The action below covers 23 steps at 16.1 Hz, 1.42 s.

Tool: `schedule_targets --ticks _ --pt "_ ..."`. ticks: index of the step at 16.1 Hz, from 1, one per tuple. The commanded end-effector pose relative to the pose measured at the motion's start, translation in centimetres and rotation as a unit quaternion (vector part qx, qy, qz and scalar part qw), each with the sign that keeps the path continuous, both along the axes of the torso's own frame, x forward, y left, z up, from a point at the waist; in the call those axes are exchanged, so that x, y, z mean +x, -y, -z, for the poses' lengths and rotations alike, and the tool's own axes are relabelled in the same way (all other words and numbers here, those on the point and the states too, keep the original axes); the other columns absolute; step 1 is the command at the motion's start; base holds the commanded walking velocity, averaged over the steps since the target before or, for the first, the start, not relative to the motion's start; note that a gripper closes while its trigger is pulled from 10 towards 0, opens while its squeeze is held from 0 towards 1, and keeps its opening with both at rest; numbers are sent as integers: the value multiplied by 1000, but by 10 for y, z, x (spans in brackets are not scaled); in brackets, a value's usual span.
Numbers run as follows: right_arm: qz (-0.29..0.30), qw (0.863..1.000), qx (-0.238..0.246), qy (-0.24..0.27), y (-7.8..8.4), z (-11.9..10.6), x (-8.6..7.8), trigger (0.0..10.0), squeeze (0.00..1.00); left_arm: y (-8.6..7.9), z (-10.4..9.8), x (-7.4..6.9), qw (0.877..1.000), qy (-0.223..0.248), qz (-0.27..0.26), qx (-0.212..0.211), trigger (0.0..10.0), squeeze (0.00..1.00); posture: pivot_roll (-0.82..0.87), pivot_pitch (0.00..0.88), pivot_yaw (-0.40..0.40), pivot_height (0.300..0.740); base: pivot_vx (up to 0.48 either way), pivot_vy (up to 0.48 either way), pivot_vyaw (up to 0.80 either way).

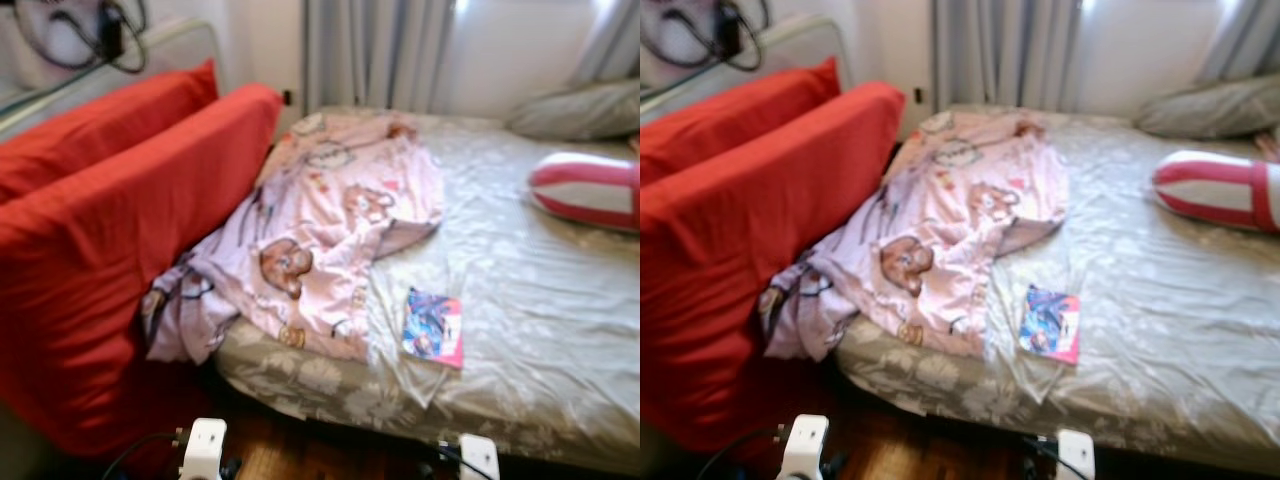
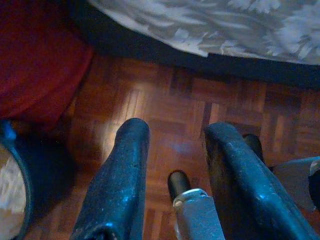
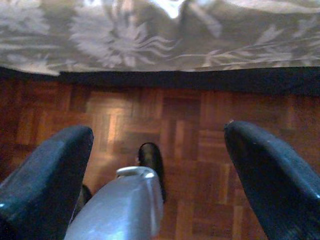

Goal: Clean up the room

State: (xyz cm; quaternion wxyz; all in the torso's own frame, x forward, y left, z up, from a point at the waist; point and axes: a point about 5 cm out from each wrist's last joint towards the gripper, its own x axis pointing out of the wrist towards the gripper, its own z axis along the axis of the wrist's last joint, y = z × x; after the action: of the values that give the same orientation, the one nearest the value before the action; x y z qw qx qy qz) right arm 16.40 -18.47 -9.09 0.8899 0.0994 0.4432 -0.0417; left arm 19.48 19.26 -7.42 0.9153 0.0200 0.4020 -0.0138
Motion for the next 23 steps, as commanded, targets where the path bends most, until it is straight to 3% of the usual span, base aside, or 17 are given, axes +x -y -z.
schedule_targets --ticks 1,9,15,23 --pt "0 1000 1 -1 -2 0 1 10000 0 -2 2 -4 1000 -12 2 4 10000 0 35 12 8 740 0 0 -631" --pt "5 1000 0 4 -1 0 1 10000 0 -3 2 -4 1000 -9 -2 4 10000 0 33 13 9 740 0 0 -618" --pt "9 1000 0 9 0 -1 2 10000 0 -3 1 -2 1000 -4 14 17 10000 0 34 13 8 740 0 0 0" --pt "9 1000 -3 10 1 -1 2 10000 0 -2 0 -1 1000 -3 17 14 10000 0 33 13 8 740 0 -288 0"
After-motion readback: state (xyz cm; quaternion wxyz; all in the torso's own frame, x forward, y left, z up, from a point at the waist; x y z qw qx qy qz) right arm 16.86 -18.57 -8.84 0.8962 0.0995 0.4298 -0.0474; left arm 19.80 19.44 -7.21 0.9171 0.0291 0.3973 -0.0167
